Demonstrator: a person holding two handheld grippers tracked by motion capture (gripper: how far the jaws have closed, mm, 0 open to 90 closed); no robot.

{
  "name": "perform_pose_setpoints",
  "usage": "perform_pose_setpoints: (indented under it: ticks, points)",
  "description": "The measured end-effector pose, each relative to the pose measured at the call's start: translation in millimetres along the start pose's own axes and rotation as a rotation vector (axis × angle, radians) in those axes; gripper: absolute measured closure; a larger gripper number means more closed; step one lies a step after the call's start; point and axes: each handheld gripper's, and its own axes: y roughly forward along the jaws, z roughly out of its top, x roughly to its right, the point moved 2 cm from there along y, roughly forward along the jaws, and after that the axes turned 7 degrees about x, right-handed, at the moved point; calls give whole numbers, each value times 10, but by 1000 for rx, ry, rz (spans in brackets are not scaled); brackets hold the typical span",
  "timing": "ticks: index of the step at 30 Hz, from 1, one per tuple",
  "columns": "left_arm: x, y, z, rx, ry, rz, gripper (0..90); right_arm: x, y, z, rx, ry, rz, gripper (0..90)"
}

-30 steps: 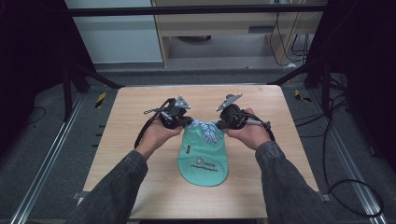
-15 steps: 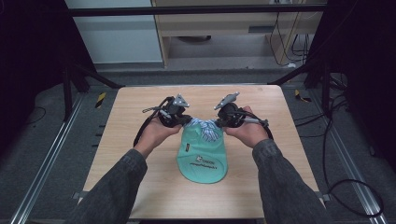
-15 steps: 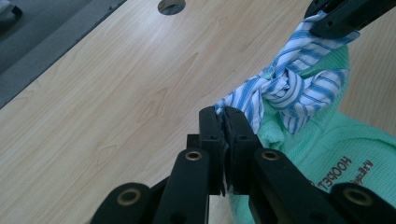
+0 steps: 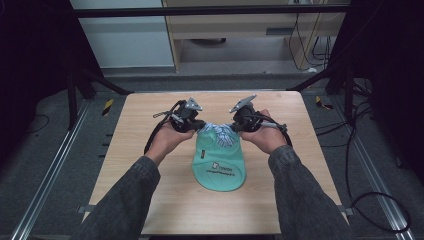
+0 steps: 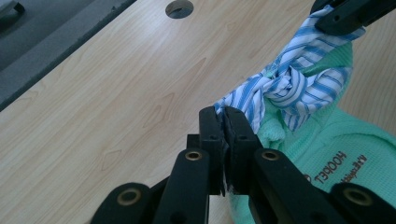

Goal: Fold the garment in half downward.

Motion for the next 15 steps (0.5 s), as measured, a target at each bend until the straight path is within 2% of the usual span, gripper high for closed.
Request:
perform_pose_setpoints:
  ticks: [15]
  points:
    - [-47,52,59,-3,9,0,871,89,35,6,4,16,-16,850]
